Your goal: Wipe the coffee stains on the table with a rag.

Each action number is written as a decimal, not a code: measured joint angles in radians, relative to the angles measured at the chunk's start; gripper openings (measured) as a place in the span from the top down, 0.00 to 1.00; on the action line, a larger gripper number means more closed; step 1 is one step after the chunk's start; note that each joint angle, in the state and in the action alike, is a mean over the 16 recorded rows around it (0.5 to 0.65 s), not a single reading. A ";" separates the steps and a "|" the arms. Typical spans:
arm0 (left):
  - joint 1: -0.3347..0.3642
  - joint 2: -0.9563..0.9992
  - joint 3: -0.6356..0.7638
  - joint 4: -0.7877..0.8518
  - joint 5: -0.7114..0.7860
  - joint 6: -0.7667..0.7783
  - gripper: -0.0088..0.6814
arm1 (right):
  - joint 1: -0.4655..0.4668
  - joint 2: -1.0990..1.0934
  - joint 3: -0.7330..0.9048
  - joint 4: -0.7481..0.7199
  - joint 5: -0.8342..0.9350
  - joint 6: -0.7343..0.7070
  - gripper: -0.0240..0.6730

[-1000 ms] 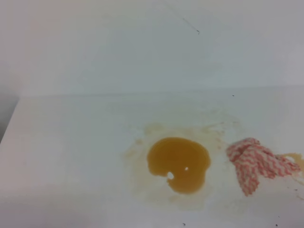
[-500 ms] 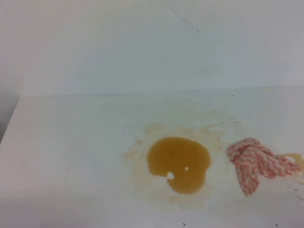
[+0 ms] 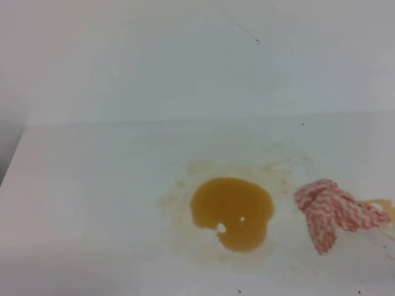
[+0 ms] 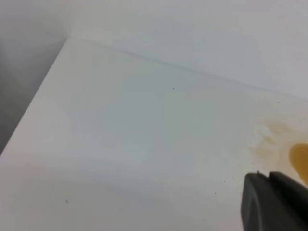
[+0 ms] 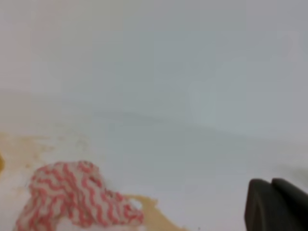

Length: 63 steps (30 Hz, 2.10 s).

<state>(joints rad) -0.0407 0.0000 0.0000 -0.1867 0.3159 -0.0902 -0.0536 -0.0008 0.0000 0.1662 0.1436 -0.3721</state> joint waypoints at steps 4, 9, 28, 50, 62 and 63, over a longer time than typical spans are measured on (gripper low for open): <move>0.000 0.000 0.000 0.000 0.000 0.000 0.99 | 0.000 0.000 0.000 0.003 -0.077 0.003 0.97; 0.000 0.000 0.000 0.000 0.000 0.000 0.99 | 0.000 0.000 0.000 0.006 -0.164 0.007 0.97; 0.000 0.000 0.000 0.000 0.000 0.000 0.99 | 0.000 0.002 -0.088 0.120 -0.447 0.114 0.97; 0.000 0.000 0.000 0.000 0.000 0.000 0.99 | 0.000 0.460 -0.559 0.193 0.240 0.012 0.97; 0.000 0.000 0.000 0.000 0.000 0.000 0.99 | 0.000 0.816 -0.670 0.375 0.404 -0.077 0.97; 0.000 0.000 0.000 0.000 0.000 0.000 0.99 | 0.000 0.853 -0.691 0.382 0.426 -0.090 0.97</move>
<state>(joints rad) -0.0407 0.0000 0.0000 -0.1867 0.3159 -0.0902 -0.0536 0.8521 -0.6912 0.5487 0.5698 -0.4617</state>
